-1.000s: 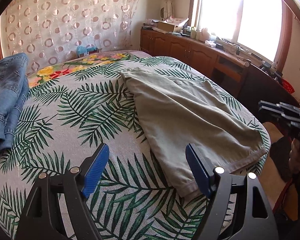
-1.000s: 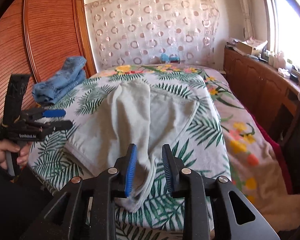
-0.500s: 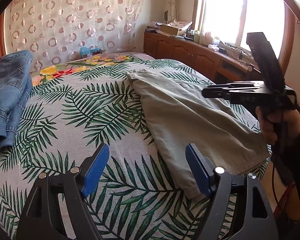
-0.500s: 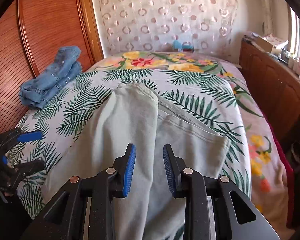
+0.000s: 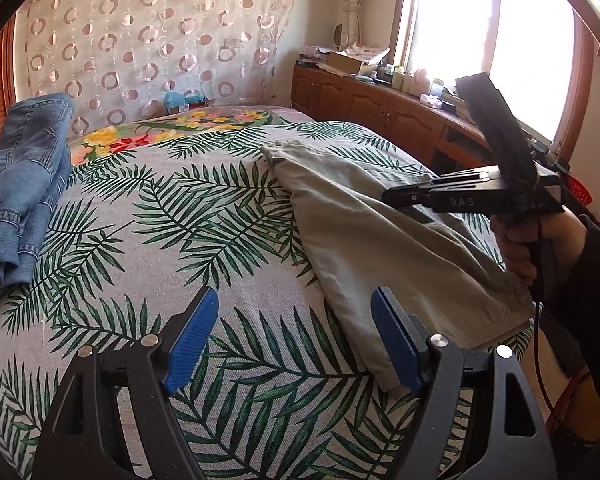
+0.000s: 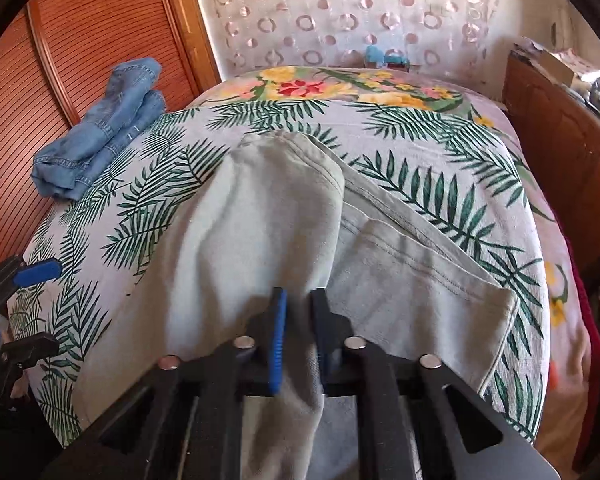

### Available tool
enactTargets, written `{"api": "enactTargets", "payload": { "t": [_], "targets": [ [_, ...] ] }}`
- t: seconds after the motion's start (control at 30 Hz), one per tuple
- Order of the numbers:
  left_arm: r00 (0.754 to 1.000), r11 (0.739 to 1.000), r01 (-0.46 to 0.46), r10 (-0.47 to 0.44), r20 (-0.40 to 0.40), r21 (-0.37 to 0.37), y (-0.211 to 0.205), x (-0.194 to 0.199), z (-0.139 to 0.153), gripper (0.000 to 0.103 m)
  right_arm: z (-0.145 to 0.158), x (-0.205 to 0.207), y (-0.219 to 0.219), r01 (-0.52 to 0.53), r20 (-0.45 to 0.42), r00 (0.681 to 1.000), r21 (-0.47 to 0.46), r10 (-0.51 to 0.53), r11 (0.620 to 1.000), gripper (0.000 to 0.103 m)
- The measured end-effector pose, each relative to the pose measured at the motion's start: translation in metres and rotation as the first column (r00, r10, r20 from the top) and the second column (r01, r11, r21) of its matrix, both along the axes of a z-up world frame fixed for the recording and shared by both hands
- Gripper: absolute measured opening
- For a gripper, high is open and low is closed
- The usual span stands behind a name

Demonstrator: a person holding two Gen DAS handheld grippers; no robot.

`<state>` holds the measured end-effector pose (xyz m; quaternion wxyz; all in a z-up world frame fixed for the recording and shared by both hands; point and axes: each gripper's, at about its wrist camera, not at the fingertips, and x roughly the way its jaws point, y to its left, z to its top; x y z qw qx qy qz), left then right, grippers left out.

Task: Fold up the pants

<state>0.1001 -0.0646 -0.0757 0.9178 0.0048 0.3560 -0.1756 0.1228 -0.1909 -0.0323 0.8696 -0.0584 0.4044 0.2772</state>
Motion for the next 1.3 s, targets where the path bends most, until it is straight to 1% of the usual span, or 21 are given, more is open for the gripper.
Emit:
{"api": "enactTargets", "payload": {
  "t": [0.07, 0.17, 0.27, 0.37, 0.5, 0.6, 0.67, 0.73, 0.77, 0.83, 0.9, 0.97, 1.0, 1.1, 1.17, 1.3],
  "targets": [
    [1.0, 1.0, -0.006, 0.006, 0.002, -0.006, 0.002, -0.002, 0.001, 0.079, 0.006, -0.002, -0.001, -0.013, 0.02, 1.0, 0.017, 0.012, 1.0, 0.004],
    [1.0, 1.0, -0.016, 0.016, 0.007, -0.016, 0.007, -0.003, 0.004, 0.079, 0.022, -0.011, 0.001, -0.041, 0.062, 0.997, 0.069, 0.037, 0.997, 0.003],
    [0.999, 0.999, -0.027, 0.028, 0.016, -0.02, 0.012, -0.006, 0.007, 0.079, 0.035, -0.028, 0.009, -0.09, 0.101, 0.991, 0.076, 0.082, 0.993, 0.003],
    [0.999, 0.999, -0.04, 0.04, 0.023, -0.027, 0.017, -0.006, 0.008, 0.079, 0.04, -0.047, 0.021, -0.155, 0.129, 0.981, 0.056, 0.147, 0.986, 0.003],
    [0.998, 0.998, -0.056, 0.057, 0.019, -0.039, 0.024, -0.006, 0.007, 0.079, 0.032, -0.065, 0.034, -0.228, 0.101, 0.97, 0.065, 0.22, 0.972, 0.003],
    [0.998, 0.997, -0.064, 0.065, 0.01, -0.045, 0.028, -0.004, 0.005, 0.079, 0.017, -0.07, 0.04, -0.25, 0.062, 0.967, 0.04, 0.247, 0.967, 0.003],
    [0.998, 0.997, -0.065, 0.065, 0.008, -0.045, 0.028, -0.005, 0.004, 0.079, 0.01, -0.073, 0.04, -0.245, 0.058, 0.968, 0.015, 0.244, 0.969, 0.003],
    [0.998, 0.997, -0.064, 0.064, 0.007, -0.043, 0.028, -0.005, 0.003, 0.079, 0.008, -0.074, 0.03, -0.219, 0.056, 0.975, 0.017, 0.217, 0.976, 0.004],
    [0.998, 0.997, -0.063, 0.063, 0.006, -0.043, 0.028, -0.005, 0.002, 0.079, 0.009, -0.075, 0.028, -0.207, 0.057, 0.977, 0.025, 0.206, 0.978, 0.011],
    [0.998, 0.997, -0.061, 0.061, 0.003, -0.043, 0.027, -0.005, 0.002, 0.079, 0.014, -0.08, 0.012, -0.185, 0.078, 0.98, 0.05, 0.181, 0.981, 0.018],
    [0.998, 0.997, -0.058, 0.058, 0.002, -0.043, 0.025, -0.006, 0.001, 0.079, 0.022, -0.084, -0.003, -0.159, 0.105, 0.983, 0.069, 0.151, 0.985, 0.021],
    [0.999, 0.998, -0.052, 0.052, -0.001, -0.041, 0.023, -0.006, 0.001, 0.079, 0.027, -0.086, -0.016, -0.114, 0.125, 0.987, 0.066, 0.105, 0.991, 0.028],
    [0.999, 0.998, -0.05, 0.05, -0.002, -0.04, 0.022, -0.006, 0.0, 0.079, 0.027, -0.084, -0.023, -0.091, 0.127, 0.989, 0.062, 0.083, 0.994, 0.029],
    [0.999, 0.999, -0.042, 0.041, -0.005, -0.036, 0.019, -0.006, 0.0, 0.079, 0.02, -0.072, -0.033, -0.052, 0.108, 0.993, 0.031, 0.048, 0.998, 0.032],
    [0.999, 0.999, -0.039, 0.039, -0.007, -0.033, 0.018, -0.005, -0.001, 0.079, 0.012, -0.064, -0.034, -0.037, 0.086, 0.996, 0.004, 0.037, 0.999, 0.037],
    [0.999, 0.999, -0.038, 0.038, -0.012, -0.028, 0.017, -0.005, -0.002, 0.079, 0.006, -0.053, -0.022, -0.066, 0.039, 0.997, -0.011, 0.066, 0.998, 0.038]
  ]
}}
